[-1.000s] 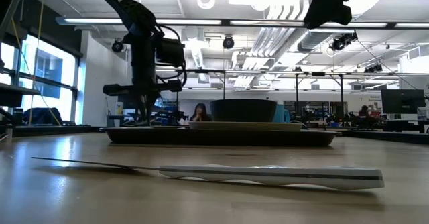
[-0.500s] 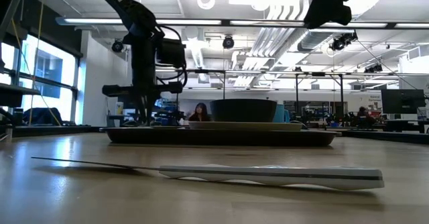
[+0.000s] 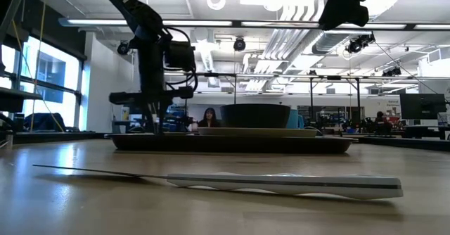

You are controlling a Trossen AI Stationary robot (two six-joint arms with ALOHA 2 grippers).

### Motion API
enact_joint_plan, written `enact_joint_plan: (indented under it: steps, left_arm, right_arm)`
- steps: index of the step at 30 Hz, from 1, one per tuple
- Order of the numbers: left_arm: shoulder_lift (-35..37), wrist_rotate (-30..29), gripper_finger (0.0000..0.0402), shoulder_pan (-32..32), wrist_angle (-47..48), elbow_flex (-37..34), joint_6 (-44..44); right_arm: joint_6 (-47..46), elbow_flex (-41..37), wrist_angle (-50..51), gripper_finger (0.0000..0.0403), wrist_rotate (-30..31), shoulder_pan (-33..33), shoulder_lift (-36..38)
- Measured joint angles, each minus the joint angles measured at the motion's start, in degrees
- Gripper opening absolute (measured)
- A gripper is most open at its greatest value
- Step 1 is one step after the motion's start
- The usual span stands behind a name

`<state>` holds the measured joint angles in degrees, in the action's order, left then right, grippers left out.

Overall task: Set up tray
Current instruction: Put the blue spoon on the gray napkin to the left of the white plate, then adjust the gray napkin on the brown tray

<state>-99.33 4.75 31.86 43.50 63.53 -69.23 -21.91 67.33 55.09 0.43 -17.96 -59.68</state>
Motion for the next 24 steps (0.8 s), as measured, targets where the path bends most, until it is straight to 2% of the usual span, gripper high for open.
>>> enact_joint_plan:
  steps: [5, 12, 19, 24]
  left_arm:
    - [0.00, 0.49, 0.0107, -0.03, 0.10, 0.00, 0.46]
    - [0.00, -0.08, 0.0097, -0.02, -0.18, 0.81, 0.48]
    - [0.02, -8.15, 0.0075, -0.52, -3.11, 4.43, 9.23]
    - [-0.16, -11.80, 0.0053, -0.32, -2.53, 4.60, 17.06]
  right_arm:
    - [-0.07, -0.01, 0.00, 0.0119, 0.00, 0.00, 0.00]
    - [-0.09, 0.00, 0.00, 0.0119, 0.00, 0.00, 0.00]
    - [-0.11, 0.00, 0.00, 0.0119, -0.28, 0.00, 0.00]
    - [-0.14, 0.00, 0.01, 0.0119, -0.31, 0.00, 0.00]
